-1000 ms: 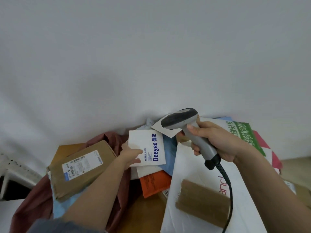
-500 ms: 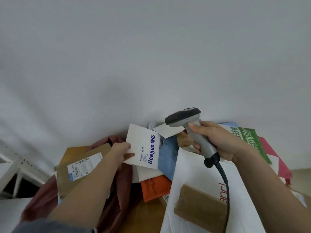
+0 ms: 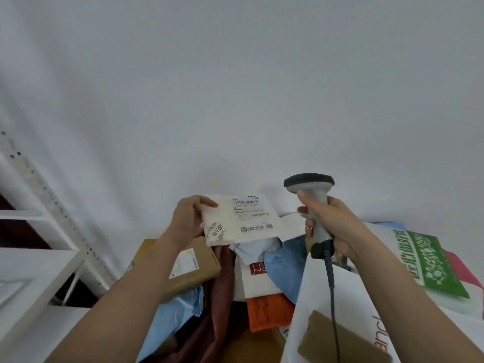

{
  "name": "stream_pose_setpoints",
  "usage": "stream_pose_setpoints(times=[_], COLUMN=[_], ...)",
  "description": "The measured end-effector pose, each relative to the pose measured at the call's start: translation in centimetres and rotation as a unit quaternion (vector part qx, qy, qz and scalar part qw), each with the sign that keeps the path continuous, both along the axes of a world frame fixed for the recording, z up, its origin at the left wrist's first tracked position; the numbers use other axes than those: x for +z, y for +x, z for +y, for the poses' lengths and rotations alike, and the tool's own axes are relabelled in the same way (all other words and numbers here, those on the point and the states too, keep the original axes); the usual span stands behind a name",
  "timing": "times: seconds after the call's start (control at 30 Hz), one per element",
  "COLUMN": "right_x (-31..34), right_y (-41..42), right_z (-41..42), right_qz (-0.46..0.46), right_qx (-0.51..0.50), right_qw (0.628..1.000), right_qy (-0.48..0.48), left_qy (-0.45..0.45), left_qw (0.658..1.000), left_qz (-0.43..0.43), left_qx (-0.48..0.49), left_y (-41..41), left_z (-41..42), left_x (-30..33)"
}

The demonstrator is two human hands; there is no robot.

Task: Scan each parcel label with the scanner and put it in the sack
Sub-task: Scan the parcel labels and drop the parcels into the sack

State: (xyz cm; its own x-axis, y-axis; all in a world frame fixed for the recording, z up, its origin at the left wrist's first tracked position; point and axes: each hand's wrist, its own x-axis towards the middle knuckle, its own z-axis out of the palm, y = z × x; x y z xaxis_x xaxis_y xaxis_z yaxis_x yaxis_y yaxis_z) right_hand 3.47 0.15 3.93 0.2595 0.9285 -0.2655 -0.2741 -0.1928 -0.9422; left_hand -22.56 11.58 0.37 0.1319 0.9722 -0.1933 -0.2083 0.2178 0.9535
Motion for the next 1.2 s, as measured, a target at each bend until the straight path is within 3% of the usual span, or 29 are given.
stream_pose_setpoints(times=[0.17, 0.4, 0.57, 0.77, 0.9, 1.2], right_x=[-0.5, -0.7, -0.8, -1.2, -1.2, 0.2], right_y=[-1.1, -1.6, -1.1, -1.0, -1.3, -1.0], right_z=[-0.1, 0.0, 0.0, 0.1, -0.1, -0.8], right_qz=[-0.032, -0.045, -0.051, -0.005, -0.025, -0.047], right_qx=[0.034, 0.005, -0.121, -0.192, -0.165, -0.179], right_qw=[0.999, 0.998, 0.988, 0.976, 0.981, 0.977], right_qy=[0.004, 0.044, 0.083, 0.105, 0.101, 0.104], left_qy=[0.066, 0.161, 0.005, -0.063, -0.067, -0.050], left_qw=[0.998, 0.984, 0.995, 0.971, 0.973, 0.989], left_qz=[-0.021, 0.069, -0.075, -0.044, -0.097, -0.102], left_qx=[0.001, 0.014, -0.063, -0.224, -0.197, -0.093], left_y=[1.2, 2.4, 2.9, 4.0, 4.6, 3.3], left_z=[-1.7, -2.0, -2.6, -4.7, -4.3, -3.2], left_x=[2.7, 4.4, 4.3, 2.4, 2.0, 2.1])
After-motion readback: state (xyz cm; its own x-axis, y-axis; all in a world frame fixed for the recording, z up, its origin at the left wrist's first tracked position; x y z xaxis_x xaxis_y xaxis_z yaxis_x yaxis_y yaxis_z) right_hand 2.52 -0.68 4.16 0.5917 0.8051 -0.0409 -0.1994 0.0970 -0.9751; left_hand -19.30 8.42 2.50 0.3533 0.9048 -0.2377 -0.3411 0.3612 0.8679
